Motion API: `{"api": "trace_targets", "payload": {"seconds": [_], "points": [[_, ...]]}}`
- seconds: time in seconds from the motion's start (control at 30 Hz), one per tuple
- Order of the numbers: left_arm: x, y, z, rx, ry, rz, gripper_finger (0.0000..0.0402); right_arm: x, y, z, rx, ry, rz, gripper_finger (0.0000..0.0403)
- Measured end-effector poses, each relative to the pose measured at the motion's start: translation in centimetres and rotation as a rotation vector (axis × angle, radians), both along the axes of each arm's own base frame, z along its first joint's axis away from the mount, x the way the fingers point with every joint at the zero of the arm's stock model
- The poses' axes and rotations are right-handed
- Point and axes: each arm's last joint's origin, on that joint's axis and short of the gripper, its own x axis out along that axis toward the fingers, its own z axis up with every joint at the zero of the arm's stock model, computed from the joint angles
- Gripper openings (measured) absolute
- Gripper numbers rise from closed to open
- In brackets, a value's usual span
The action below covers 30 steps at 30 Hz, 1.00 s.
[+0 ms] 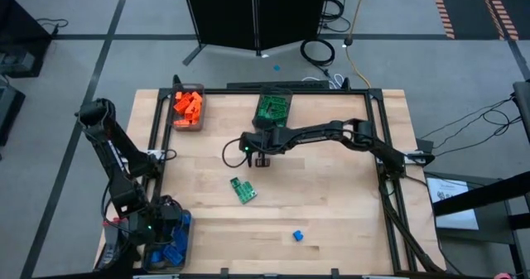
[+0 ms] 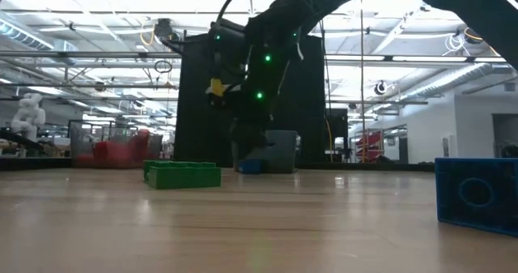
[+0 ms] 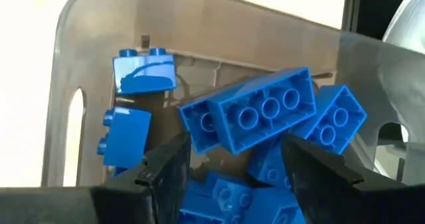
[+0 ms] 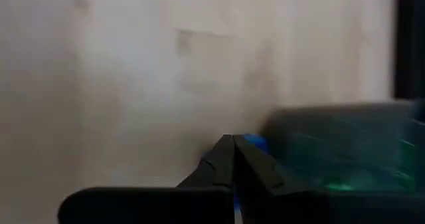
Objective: Sort blocks
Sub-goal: Put the blue game piece into the bottom left black transparent bin
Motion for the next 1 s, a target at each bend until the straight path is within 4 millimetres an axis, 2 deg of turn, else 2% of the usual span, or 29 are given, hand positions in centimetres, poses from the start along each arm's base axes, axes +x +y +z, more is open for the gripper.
{"api": "trace_targets", "payload": {"seconds": [0.23,0.63,0.73,1.0], "points": [[0.1,0.1,0.0,0.019,-0.042,0.019,0.0233,-0.1,-0.1,-0.2,-0.049,0.029,-0.004,0.0000],[0.2,0.1,0.0,0.025,-0.061,0.034,0.0233,-0.7,0.1,-0.4,0.011,0.078,-0.010,0.0000],[0.2,0.0,0.1,0.016,-0.065,0.035,0.0233,-0.6,1.2,-0.4,0.034,0.080,0.018,0.0000],[0.3,0.1,0.1,0.027,-0.088,0.048,0.0233,-0.2,7.2,1.3,0.052,0.126,0.152,0.0000]]}}
